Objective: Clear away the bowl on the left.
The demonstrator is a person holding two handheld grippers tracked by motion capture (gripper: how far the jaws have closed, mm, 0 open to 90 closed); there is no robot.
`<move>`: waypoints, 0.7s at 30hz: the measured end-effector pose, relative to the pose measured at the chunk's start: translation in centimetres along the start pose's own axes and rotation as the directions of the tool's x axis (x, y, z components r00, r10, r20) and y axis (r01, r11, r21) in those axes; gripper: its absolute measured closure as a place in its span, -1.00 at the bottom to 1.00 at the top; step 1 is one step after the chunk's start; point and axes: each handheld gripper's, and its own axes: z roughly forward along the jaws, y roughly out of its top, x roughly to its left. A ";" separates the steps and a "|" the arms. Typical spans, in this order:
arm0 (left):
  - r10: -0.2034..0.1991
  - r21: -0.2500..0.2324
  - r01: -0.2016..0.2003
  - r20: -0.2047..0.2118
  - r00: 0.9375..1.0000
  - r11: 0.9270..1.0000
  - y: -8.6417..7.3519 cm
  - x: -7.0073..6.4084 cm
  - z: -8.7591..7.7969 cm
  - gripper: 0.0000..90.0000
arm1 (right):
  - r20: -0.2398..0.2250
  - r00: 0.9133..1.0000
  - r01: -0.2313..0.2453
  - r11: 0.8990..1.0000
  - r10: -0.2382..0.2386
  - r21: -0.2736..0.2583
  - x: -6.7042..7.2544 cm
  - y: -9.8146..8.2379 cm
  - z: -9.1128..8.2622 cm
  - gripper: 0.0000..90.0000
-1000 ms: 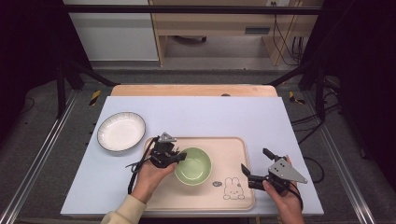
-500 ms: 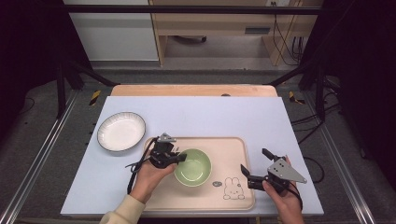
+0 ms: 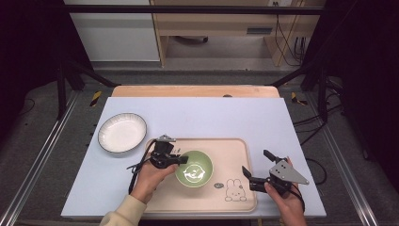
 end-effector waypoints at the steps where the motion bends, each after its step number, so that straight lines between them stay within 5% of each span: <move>1: -0.001 0.001 0.001 0.000 1.000 1.000 0.0 0.0 0.0 0.82 | -0.001 1.000 0.000 1.000 0.000 0.001 0.0 0.0 0.0 -0.89; 21: 0.009 0.011 -0.008 -0.022 1.000 1.000 0.0 0.3 0.2 0.83 | -0.007 1.000 -0.009 1.000 0.009 -0.001 0.0 0.0 0.0 -0.89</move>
